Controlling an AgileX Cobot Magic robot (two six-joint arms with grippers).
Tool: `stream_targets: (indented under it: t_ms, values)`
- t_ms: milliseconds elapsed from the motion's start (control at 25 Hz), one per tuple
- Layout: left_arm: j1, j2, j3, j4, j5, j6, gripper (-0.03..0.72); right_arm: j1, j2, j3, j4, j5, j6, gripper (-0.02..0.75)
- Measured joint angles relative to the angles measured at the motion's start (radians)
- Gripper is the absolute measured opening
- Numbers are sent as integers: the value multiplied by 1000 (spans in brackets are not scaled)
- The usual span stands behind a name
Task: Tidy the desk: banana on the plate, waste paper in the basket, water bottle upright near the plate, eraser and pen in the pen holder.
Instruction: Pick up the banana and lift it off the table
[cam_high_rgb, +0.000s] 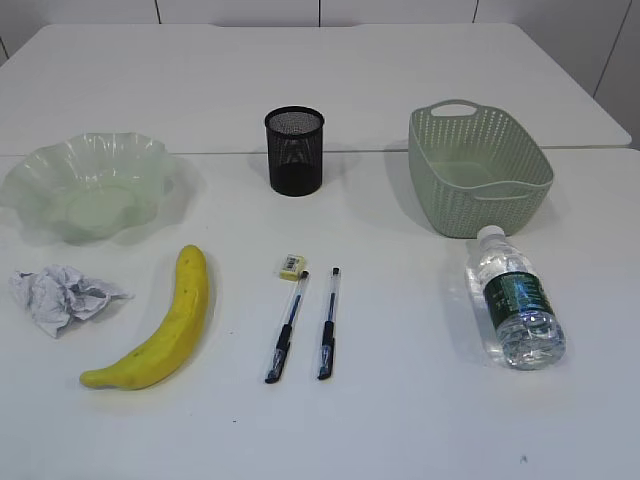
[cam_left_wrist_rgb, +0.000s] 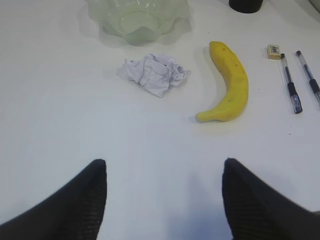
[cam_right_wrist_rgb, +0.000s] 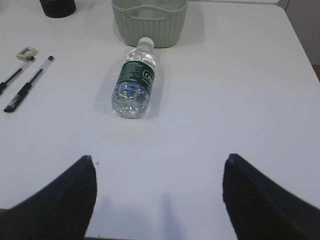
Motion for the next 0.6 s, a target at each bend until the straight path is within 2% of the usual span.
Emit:
stream_targets:
  t_ms: [600]
  values:
    - [0,0,0,0,0,0,505,0,0,0,0,0,0,587]
